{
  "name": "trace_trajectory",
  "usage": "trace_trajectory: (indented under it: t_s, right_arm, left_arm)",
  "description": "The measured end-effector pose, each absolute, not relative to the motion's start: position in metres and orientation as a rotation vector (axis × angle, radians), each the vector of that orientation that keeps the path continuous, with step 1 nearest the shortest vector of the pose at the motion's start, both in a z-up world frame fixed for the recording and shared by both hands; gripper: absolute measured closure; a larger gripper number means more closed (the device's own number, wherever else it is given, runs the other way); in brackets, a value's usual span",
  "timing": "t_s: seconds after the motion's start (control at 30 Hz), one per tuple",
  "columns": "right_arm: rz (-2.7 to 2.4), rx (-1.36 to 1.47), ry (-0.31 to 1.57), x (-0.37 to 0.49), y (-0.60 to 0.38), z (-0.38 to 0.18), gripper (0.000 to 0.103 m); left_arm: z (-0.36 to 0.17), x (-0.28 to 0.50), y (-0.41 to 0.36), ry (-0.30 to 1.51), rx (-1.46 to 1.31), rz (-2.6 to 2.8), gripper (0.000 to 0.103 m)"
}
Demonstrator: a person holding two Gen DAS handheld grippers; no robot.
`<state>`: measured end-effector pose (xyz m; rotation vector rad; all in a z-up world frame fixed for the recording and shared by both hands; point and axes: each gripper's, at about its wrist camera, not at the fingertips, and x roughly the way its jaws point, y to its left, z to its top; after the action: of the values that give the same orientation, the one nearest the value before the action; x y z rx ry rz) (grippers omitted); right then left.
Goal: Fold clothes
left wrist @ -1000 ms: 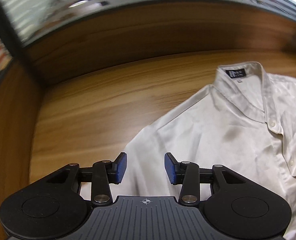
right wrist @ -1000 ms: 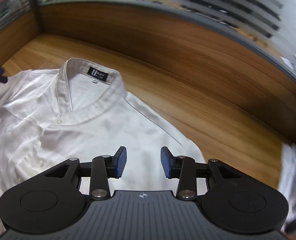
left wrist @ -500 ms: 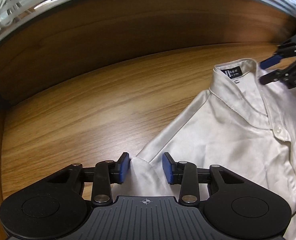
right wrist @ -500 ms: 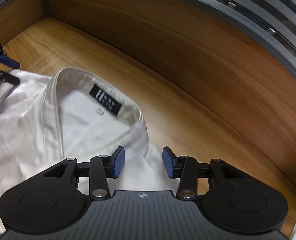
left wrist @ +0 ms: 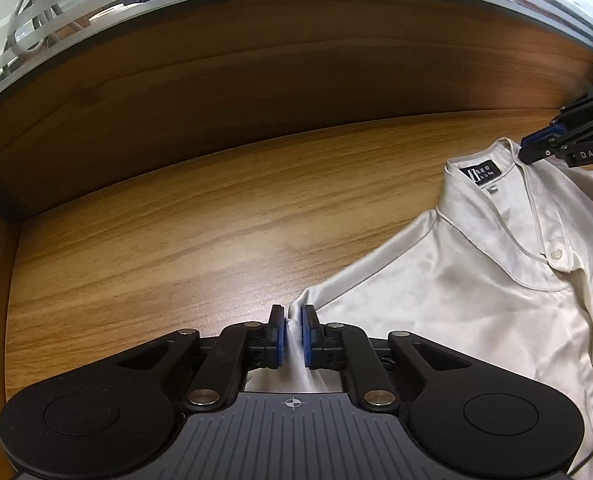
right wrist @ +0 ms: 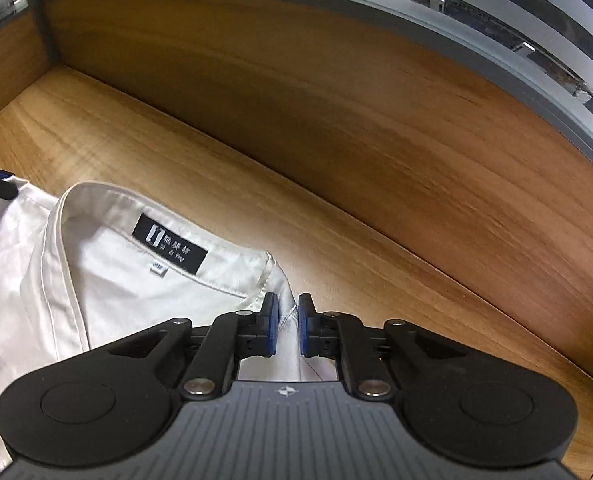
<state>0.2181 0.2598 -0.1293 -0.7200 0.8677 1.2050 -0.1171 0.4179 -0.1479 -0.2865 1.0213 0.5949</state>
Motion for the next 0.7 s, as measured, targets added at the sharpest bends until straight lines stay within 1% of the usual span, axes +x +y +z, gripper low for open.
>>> trace_trajectory:
  t_s: [0.1, 0.13, 0.23, 0.4, 0.5, 0.7]
  right_arm:
    - [1.204, -0.711, 0.858, 0.218, 0.256, -0.122, 0.074]
    - [1.203, -0.703, 0.856, 0.218, 0.252, -0.118, 0.073]
    - [1.215, -0.677, 0.874, 0.213, 0.241, -0.104, 0.073]
    - [1.224, -0.674, 0.892, 0.178, 0.207, -0.082, 0.07]
    - [1.228, -0.674, 0.9, 0.155, 0.186, -0.069, 0.065]
    - [1.199, -0.652, 0.921, 0.11, 0.131, -0.049, 0.064]
  left_arm:
    - [-0.141, -0.12, 0.415, 1.008, -0.304, 0.595, 0.08]
    - [-0.137, -0.122, 0.412, 1.0, -0.308, 0.6, 0.078]
    - [-0.124, -0.127, 0.403, 0.976, -0.327, 0.618, 0.074]
    - [-0.105, -0.135, 0.375, 0.948, -0.369, 0.642, 0.07]
    - [-0.093, -0.141, 0.351, 0.939, -0.379, 0.636, 0.066]
    - [-0.073, -0.165, 0.297, 0.928, -0.358, 0.572, 0.064]
